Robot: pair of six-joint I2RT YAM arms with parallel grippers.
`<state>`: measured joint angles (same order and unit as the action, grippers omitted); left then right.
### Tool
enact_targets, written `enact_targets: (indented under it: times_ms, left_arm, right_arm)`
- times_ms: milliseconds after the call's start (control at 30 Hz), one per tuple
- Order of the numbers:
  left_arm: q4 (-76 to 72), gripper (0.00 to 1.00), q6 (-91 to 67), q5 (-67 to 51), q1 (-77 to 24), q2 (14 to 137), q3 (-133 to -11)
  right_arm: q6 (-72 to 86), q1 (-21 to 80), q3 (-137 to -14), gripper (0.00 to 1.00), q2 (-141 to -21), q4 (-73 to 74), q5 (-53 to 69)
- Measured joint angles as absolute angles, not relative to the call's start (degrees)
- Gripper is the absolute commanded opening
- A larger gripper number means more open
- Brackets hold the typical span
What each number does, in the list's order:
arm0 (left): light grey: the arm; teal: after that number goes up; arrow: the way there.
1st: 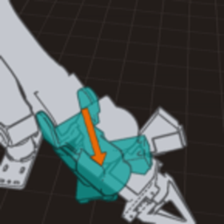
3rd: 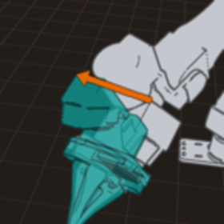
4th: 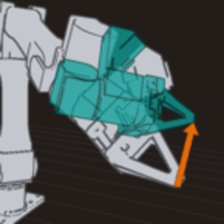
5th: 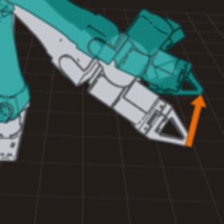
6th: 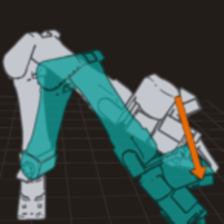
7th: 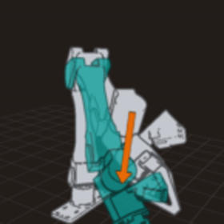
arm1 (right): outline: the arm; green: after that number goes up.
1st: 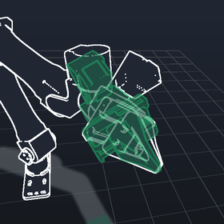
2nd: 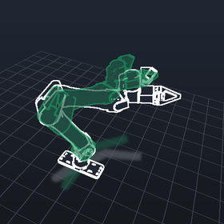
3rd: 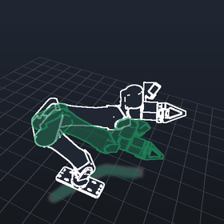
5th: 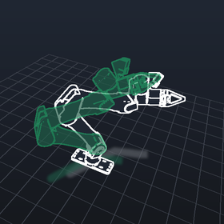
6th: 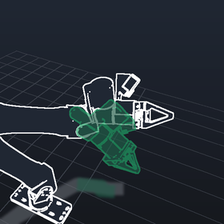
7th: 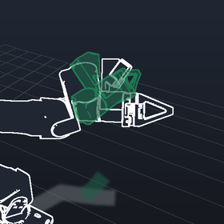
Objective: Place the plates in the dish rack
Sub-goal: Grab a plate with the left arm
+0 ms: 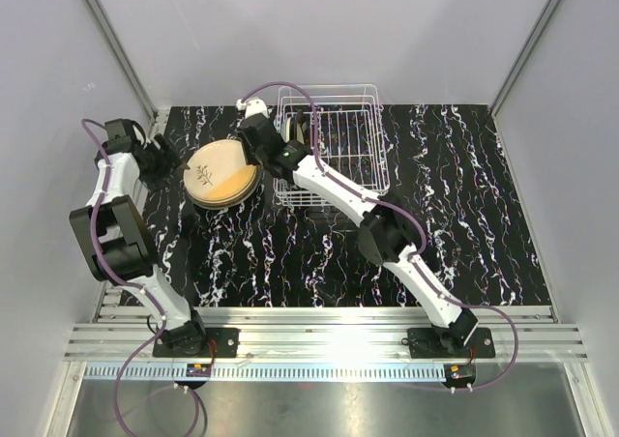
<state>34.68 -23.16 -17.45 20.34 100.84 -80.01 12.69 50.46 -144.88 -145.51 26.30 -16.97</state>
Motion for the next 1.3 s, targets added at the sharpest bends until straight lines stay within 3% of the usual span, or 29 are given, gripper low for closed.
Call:
enact_targets:
  times_ms: [400,1300]
  left_arm:
    - [34.3,0.76,-24.08,-18.31,20.71,103.31,-80.01]
    - [34.57,0.04,-22.22,-16.34,21.89,104.42,-80.01]
  right_arm:
    - [13.72,50.89,-147.2,0.29,-153.42,24.88,-12.51]
    - [11.16,51.66,-144.88,0.3,-152.33,23.49,-12.67]
